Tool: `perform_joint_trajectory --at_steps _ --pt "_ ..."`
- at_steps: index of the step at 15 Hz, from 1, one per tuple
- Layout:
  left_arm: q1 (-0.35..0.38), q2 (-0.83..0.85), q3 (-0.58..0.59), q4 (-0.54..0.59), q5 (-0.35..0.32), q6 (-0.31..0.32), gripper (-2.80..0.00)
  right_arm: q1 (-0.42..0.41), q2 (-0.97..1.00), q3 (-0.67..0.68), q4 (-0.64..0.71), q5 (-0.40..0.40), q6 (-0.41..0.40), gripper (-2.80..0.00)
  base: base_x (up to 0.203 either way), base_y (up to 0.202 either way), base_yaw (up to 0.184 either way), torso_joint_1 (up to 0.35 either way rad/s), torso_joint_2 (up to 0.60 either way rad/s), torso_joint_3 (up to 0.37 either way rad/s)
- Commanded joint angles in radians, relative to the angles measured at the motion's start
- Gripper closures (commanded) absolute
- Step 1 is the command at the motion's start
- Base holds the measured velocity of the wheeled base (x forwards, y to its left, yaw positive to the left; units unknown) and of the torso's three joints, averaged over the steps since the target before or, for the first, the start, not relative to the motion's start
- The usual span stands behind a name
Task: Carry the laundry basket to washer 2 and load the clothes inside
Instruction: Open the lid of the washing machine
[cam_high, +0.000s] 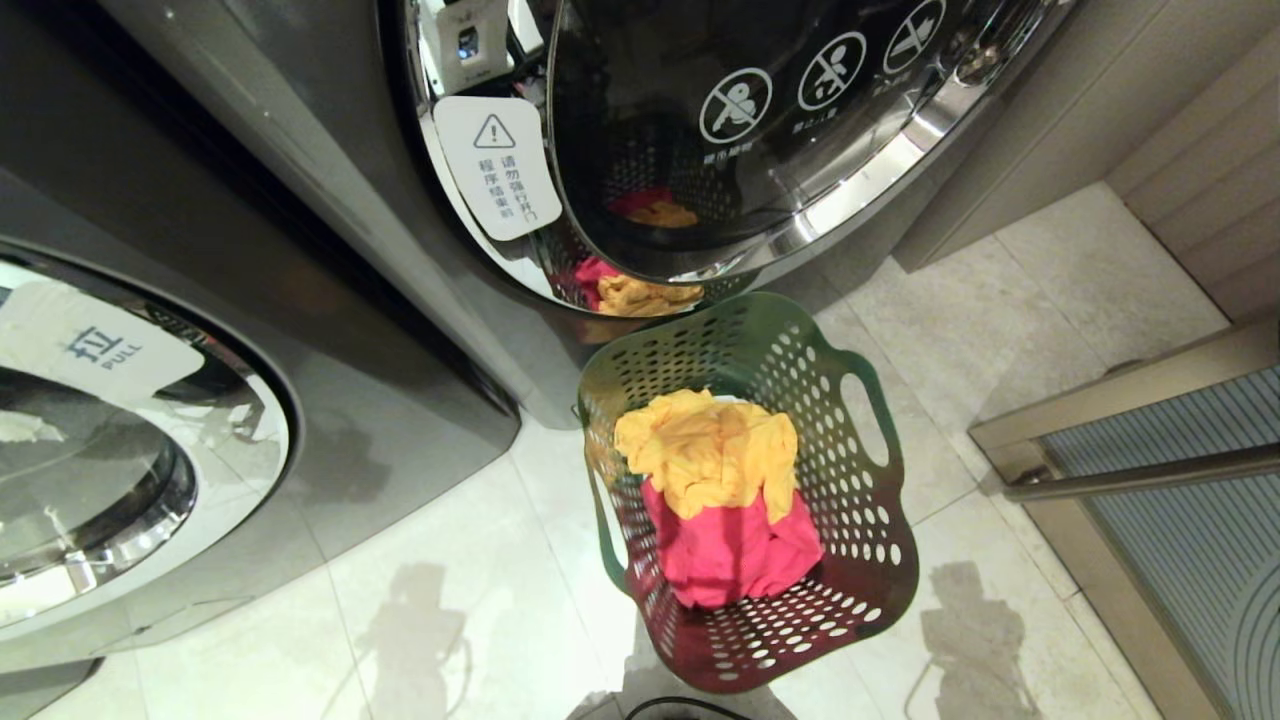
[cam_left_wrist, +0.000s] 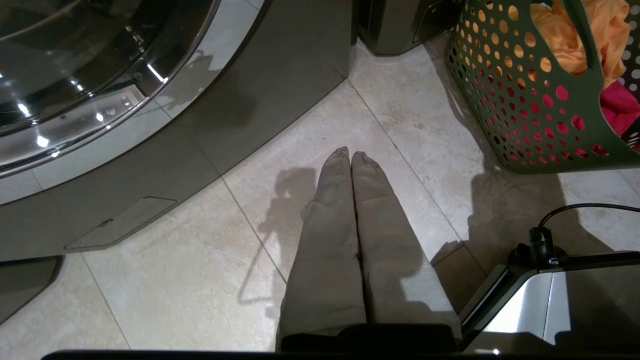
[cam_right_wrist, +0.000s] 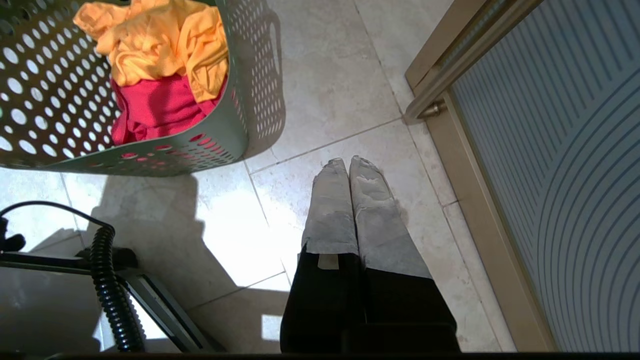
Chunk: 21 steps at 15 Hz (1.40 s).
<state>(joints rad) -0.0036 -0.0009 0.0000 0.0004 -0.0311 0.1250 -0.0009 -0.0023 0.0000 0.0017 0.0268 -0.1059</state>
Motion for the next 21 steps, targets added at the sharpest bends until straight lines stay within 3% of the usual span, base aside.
perform_joint_trajectory --at_steps 1,12,21 --pt "0.001 0.001 0.0 0.0 0.001 0.001 0.0 0.0 0.002 0.0 0.0 0.001 0.0 0.0 0.0 0.0 0.0 -0.002 0.0 0.203" --pt "0.0 0.001 0.0 0.001 0.002 0.002 0.0 0.0 0.002 0.0 0.0 0.001 -0.003 0.0 0.0 0.0 0.0 0.002 0.0 0.203" --pt "0.0 0.001 0.0 0.001 0.002 -0.001 0.0 -0.001 0.002 0.0 0.0 0.001 -0.001 0.0 0.003 -0.007 0.157 0.004 0.0 0.202"
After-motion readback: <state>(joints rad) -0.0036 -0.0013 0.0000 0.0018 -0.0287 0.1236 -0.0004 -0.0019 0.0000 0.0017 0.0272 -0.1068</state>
